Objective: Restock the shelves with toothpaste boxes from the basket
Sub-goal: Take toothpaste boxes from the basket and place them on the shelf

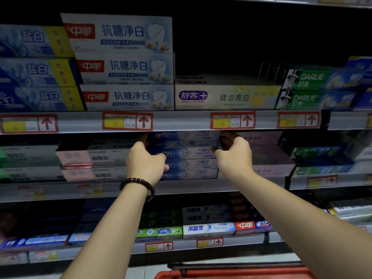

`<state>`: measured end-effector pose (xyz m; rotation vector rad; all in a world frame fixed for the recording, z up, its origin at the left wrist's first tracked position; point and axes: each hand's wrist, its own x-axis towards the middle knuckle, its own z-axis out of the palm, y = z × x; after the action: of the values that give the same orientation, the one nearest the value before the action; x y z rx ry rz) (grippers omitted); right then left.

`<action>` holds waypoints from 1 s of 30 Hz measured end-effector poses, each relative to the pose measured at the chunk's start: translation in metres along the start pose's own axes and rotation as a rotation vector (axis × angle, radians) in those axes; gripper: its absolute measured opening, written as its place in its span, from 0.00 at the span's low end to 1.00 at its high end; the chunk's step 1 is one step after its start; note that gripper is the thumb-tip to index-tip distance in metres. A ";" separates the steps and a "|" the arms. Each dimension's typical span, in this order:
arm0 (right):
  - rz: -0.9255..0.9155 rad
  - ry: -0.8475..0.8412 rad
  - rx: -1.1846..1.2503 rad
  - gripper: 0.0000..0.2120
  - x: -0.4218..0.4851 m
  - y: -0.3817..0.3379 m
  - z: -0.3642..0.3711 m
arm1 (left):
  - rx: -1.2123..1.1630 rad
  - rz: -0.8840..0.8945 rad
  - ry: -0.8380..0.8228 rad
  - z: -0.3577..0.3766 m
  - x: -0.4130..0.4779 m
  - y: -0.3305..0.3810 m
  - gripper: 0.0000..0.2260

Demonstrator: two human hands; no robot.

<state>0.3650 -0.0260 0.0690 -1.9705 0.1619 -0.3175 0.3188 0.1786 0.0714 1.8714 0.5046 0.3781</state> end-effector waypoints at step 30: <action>-0.004 -0.084 -0.159 0.09 -0.009 -0.004 -0.004 | 0.065 0.052 0.055 0.004 0.007 -0.005 0.14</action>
<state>0.3554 -0.0254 0.0725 -2.1375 0.1325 -0.2301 0.3262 0.1804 0.0653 1.9441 0.5115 0.4531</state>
